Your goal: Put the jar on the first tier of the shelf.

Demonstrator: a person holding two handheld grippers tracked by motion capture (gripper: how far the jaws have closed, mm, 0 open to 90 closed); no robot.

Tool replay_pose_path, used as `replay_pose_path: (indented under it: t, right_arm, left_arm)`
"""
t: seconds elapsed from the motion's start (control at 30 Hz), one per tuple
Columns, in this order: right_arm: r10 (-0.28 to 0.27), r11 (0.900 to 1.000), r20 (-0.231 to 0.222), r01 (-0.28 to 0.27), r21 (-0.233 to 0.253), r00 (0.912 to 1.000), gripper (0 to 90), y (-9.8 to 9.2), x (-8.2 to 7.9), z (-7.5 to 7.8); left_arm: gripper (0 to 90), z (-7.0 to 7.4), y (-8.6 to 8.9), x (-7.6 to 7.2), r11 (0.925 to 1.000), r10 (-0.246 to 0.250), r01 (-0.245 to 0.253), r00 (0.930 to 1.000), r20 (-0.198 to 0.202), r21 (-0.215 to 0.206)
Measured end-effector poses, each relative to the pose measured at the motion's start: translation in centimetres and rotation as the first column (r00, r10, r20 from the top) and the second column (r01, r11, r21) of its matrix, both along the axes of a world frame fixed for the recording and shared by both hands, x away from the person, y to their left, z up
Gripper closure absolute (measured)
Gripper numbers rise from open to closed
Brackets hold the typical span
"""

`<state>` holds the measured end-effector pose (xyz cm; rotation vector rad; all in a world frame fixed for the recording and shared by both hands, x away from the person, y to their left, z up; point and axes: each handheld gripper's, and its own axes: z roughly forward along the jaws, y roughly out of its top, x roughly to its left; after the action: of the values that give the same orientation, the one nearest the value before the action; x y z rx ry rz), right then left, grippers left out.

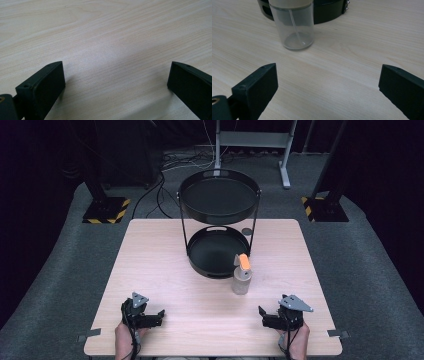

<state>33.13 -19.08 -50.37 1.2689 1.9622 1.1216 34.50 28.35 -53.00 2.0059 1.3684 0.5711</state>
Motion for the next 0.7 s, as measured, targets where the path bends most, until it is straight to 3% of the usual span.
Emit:
replay_pose_path:
  t: [0.7]
  right_arm:
    - [0.048,0.998,0.018,-0.049,0.042,0.9987,1.6,3.0,2.4,0.9]
  left_arm:
    - [1.3,0.0,0.0,0.0,1.0000,-0.003,0.003,1.0000,0.004,0.003]
